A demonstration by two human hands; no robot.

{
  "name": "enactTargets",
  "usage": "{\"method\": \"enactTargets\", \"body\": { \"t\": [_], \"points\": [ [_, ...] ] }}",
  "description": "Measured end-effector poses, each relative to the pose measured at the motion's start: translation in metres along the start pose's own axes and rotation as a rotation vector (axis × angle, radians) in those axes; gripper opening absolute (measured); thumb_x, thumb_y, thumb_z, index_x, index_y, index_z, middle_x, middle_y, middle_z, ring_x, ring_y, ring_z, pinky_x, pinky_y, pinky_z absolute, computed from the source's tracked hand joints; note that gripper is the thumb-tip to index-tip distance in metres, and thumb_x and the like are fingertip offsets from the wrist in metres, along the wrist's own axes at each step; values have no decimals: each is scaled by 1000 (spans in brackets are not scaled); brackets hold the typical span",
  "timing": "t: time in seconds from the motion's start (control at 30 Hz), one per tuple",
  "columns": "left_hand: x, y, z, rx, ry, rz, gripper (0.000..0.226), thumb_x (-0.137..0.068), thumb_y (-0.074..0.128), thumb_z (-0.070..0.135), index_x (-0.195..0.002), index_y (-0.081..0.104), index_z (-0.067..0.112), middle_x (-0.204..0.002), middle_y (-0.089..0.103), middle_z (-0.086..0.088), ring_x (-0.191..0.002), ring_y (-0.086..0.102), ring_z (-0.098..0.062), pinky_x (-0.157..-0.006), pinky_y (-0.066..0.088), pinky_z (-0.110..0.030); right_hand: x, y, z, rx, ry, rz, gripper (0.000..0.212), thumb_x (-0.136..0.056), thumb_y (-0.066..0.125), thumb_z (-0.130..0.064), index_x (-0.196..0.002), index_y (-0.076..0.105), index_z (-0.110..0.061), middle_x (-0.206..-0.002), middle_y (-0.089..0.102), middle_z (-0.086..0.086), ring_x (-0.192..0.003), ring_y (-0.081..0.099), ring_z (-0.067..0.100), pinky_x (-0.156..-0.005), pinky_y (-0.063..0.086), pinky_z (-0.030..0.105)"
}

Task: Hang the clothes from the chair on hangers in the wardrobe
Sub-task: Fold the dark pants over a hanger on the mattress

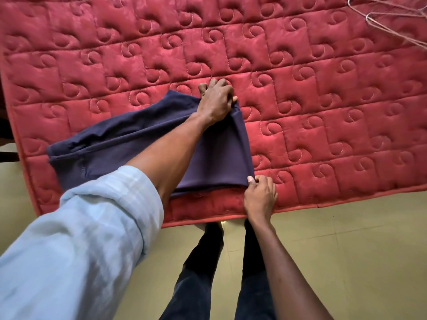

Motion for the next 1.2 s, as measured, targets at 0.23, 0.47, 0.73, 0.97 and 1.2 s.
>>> {"method": "enactTargets", "body": {
  "t": [0.23,0.47,0.73,0.97,1.2],
  "points": [
    [9,-6,9,78,-113,22,29,-101,43,34,-89,59,13,-108,63,-10,-110,53,-29,-91,26,-42,-11,-1,-5,81,68,-158,22,-95,58,-29,-106,63,-10,-117,59,10,-118,50,31,-99,31,40],
    [-2,-5,5,168,-142,-276,28,-82,73,43,-83,70,15,-89,66,3,-104,58,-18,-107,20,-50,-14,-2,0,-62,92,-168,12,-91,64,-28,-88,61,-16,-102,61,9,-106,55,32,-93,34,40],
    [-28,-32,3,195,-246,-96,24,-93,58,35,-79,61,16,-98,69,-12,-102,60,-29,-111,21,-50,-6,1,0,37,34,-137,17,-93,58,-27,-98,61,-11,-111,59,9,-115,49,29,-95,32,41],
    [-14,0,22,69,-77,-477,34,-76,76,51,-73,64,19,-73,62,6,-94,58,-18,-111,11,-57,-9,1,1,-19,50,-163,17,-93,60,-27,-97,60,-10,-110,58,8,-113,49,28,-94,30,39],
    [-17,3,21,-59,-76,-415,26,-79,76,40,-85,71,15,-95,71,-5,-107,60,-25,-112,15,-53,-10,1,3,-16,58,-170,17,-93,59,-28,-96,60,-11,-109,58,7,-113,49,27,-94,30,39]
  ]
}}
Point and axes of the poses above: each hand's wrist, its own x-axis away from the middle knuckle, its own y-axis out of the palm, z = x × y, the point moved 8 cm from there along -x, towards the middle knuckle
